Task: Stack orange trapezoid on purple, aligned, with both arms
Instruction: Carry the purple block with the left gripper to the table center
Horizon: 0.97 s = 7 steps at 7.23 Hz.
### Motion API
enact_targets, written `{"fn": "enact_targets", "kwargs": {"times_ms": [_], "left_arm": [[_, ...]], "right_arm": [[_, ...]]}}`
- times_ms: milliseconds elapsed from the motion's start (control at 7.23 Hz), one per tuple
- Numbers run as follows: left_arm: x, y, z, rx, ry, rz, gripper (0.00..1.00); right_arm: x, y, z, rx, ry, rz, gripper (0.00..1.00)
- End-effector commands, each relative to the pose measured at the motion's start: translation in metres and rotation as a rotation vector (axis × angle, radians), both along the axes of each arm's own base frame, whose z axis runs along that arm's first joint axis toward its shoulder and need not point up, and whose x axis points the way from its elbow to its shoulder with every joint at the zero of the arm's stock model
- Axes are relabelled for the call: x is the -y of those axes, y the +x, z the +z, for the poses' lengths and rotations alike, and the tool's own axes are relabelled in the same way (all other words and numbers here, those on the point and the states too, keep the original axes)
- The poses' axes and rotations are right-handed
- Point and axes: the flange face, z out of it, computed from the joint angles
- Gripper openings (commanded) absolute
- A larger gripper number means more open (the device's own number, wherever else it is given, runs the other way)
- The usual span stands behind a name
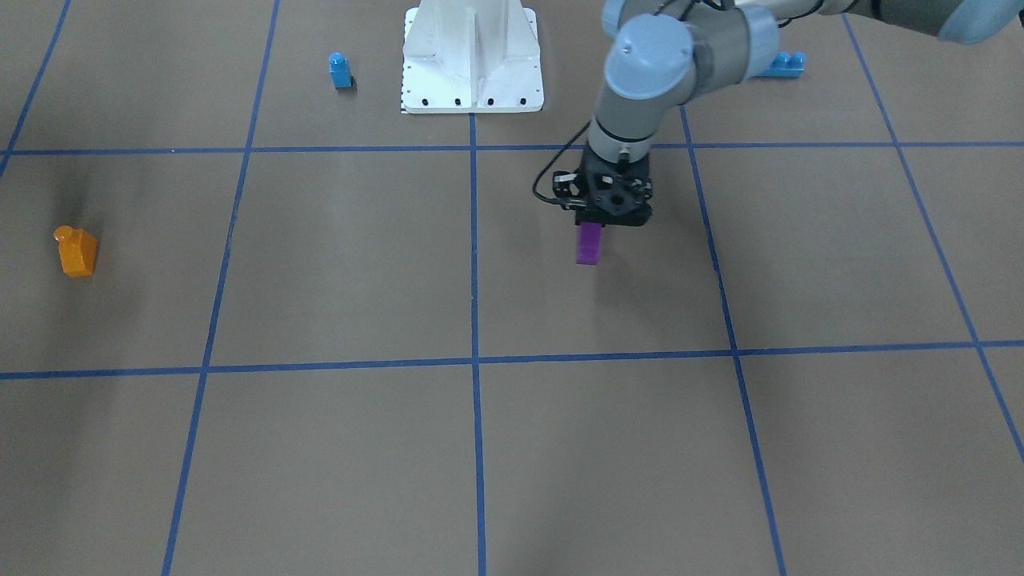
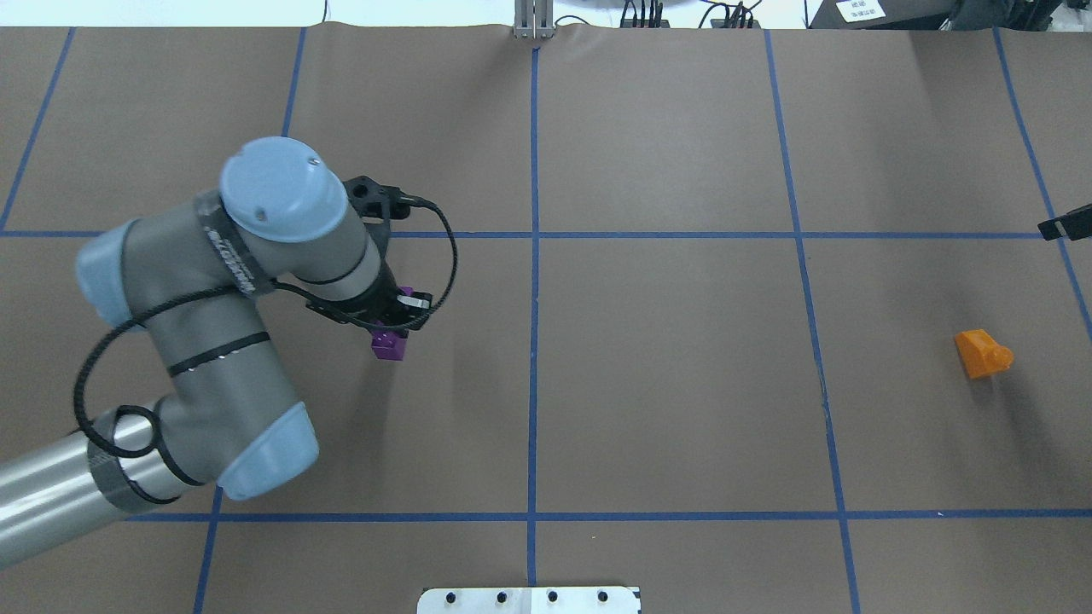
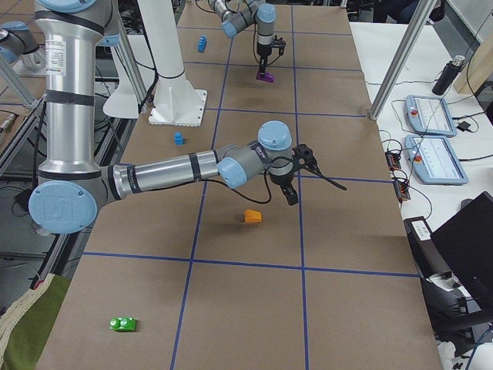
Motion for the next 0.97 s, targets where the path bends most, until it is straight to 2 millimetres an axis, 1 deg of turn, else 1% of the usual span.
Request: {"fn": "enact_targets", "kwargs": {"times_ms": [0,138,277,415,553,830], "left_arm": [[-0.025,0.079,-0.053,0.004,-0.060,-0.035,0.00],[-0.018,0.103,-0.070,0.015,-0.087,-0.059,0.00],[-0.014,0.120,-0.072,0.007,-0.068,-0.067,0.00],[-0.008,0.132,-0.062,-0.007,-0.070,-0.076,0.00],[-0.006,0.136,-0.060,-0.009,-0.068,-0.086,0.00],[-0.005,0.136,-0.059,-0.008,-0.062,-0.089,0.00]], "right_arm": [[-0.002,0.000,0.005,0.001,-0.022,0.007,1.00],[-0.002,-0.001,0.005,0.002,-0.027,0.009,1.00],[-0.002,-0.001,0.005,0.003,-0.027,0.008,1.00],[-0.002,-0.001,0.005,0.003,-0.027,0.008,1.00],[-0.002,-0.001,0.005,0.003,-0.027,0.008,1.00],[-0.002,-0.001,0.005,0.003,-0.027,0.008,1.00]]}}
